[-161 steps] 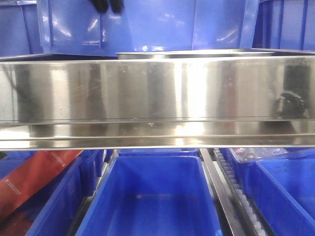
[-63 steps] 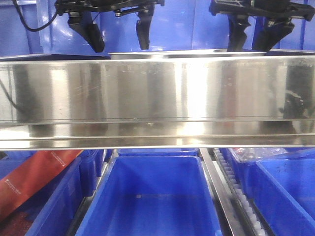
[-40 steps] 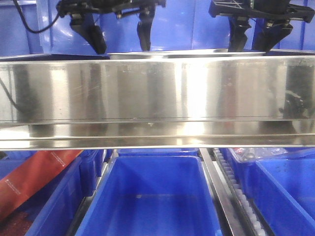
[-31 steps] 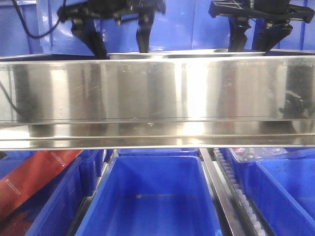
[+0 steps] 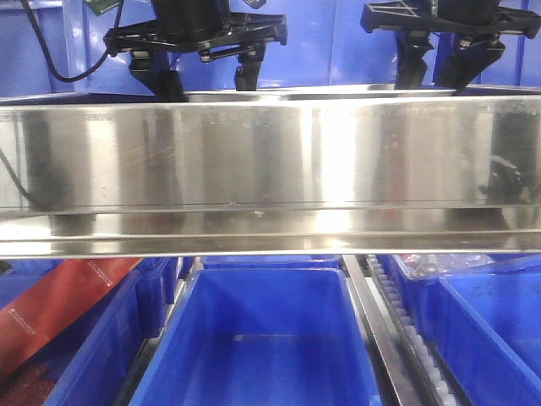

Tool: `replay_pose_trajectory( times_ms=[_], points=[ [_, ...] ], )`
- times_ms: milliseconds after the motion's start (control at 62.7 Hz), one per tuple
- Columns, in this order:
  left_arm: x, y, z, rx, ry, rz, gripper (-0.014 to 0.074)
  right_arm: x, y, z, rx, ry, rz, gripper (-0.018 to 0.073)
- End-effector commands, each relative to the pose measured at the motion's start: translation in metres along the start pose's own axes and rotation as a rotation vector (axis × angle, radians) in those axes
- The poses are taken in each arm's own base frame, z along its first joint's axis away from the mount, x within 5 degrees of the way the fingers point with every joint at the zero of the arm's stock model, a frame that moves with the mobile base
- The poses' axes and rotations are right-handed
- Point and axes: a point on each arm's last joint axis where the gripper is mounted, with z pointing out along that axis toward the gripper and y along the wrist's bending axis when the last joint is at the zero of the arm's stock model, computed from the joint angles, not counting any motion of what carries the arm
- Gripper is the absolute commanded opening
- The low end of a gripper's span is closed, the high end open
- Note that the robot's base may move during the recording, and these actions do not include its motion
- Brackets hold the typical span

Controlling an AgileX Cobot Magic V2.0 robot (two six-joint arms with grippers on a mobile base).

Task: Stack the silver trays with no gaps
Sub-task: 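Lower both grippers onto opposite rims of the silver tray, then close both grippers on the tray rims and lift it off the shelf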

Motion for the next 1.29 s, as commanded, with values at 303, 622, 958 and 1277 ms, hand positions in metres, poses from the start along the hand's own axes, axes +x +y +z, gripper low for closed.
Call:
replay_pose_trajectory(
  times_ms=[303,622,958,1277],
  points=[
    [-0.003,0.002,0.000,-0.016,-0.016,0.006,0.0004,-0.003,-0.001,-0.002,0.012,-0.018,-0.011,-0.0079],
    [-0.001,0.007,-0.004,-0.068,0.002,0.022,-0.0019,-0.002,-0.001,-0.003,0.012,-0.015,-0.012,-0.0079],
    [-0.004,0.013,-0.042,-0.053,-0.046,0.006,-0.0019,0.003,0.002,-0.032,0.008,-0.036,-0.018,-0.0079],
    [-0.005,0.021,-0.089,-0.018,-0.131,-0.014,-0.0019,0.011,0.007,-0.089,-0.005,-0.169,-0.031,-0.0079]
  ],
)
